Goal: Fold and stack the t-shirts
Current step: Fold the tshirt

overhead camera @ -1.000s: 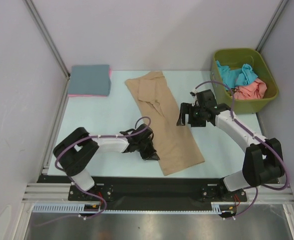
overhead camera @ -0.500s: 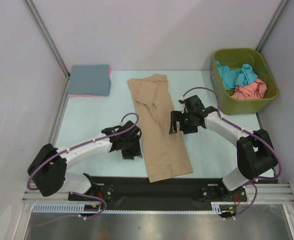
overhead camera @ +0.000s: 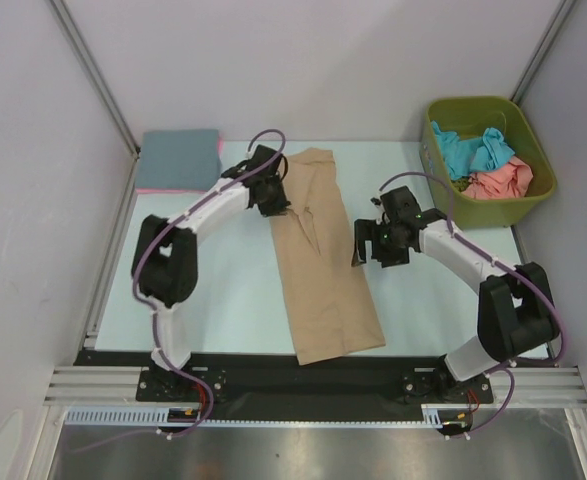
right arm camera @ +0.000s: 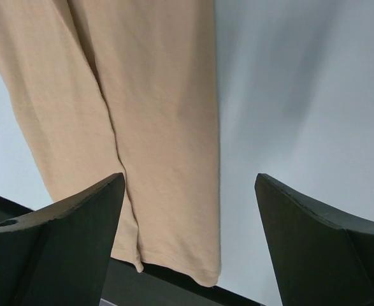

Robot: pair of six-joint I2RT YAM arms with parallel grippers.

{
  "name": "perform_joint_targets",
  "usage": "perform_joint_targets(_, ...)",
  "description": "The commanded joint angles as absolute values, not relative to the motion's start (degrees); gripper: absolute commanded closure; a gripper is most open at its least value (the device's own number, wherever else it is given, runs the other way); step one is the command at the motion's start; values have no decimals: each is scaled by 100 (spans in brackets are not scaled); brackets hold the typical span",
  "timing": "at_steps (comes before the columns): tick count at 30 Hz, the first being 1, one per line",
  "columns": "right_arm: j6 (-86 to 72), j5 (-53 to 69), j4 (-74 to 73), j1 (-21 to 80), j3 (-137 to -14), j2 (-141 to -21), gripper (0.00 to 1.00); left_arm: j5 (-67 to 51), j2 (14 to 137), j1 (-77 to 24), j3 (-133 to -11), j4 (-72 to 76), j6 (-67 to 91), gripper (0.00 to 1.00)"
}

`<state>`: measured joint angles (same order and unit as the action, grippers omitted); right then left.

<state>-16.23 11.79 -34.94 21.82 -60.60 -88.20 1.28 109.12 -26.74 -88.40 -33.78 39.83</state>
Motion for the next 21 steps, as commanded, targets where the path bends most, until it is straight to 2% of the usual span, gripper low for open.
perform_joint_targets(1,-1485,1046,-3709,2040,-6197,-8368,10,264,11695,-2725,-9807,-3726,3612,100)
perform_joint_targets(7,-1485,976,-3823,1767,-6012,-7999,10,553,12304,-2733,-10449,-3822,4104,100)
perform_joint_targets(21,-1433,1107,-3744,1476,-5713,-7778,10,457,12867,-2760,-10669,-3357,4377,100)
